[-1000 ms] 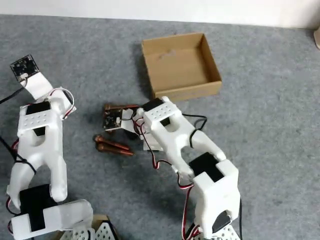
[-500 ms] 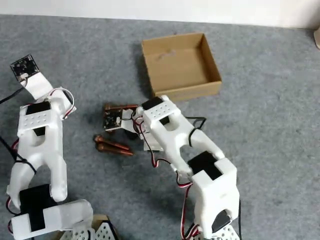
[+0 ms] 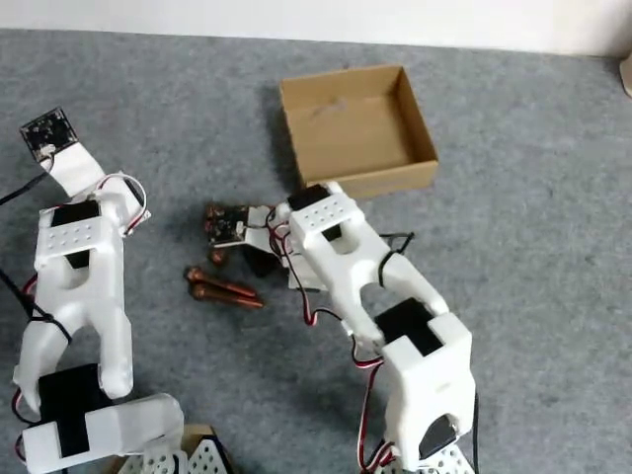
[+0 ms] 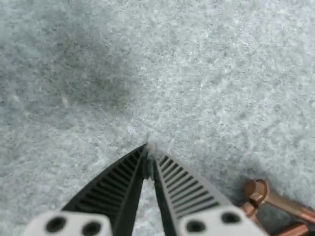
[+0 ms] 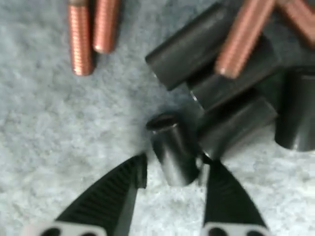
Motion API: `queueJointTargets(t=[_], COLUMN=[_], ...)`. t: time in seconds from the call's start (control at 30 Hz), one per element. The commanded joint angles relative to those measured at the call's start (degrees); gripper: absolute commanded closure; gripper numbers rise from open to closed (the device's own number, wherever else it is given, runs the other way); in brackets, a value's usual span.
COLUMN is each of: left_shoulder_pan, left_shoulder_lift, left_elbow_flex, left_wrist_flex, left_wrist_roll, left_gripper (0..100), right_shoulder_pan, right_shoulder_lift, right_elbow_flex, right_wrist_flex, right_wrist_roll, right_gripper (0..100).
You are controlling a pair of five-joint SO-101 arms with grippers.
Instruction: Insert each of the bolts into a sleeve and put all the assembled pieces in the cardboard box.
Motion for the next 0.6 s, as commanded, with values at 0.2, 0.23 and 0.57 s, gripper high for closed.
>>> queueJointTargets(t=[0.2,0.23,0.57], left_shoulder_pan=[-0.57,-0.57,-0.57], left_shoulder_lift=[-1.45,-1.45,-1.45], left_elbow_flex=[-0.31,-0.31,-0.31], left_wrist_flex=[-1.05,-1.05,-1.05], left_wrist_roll=[0.44,0.44,0.44], left_gripper=[99,99,99], right_shoulder_pan=[-2.24,-2.15,-2.42], right_shoulder_lift=[2.51,2.51,2.42], right_elbow_flex=[2.15,1.89,1.63], right_wrist_flex=[6.29,6.11,4.18], right_wrist_roll=[-3.6,-5.1,-15.65], right_gripper=[90.8,90.8,90.8])
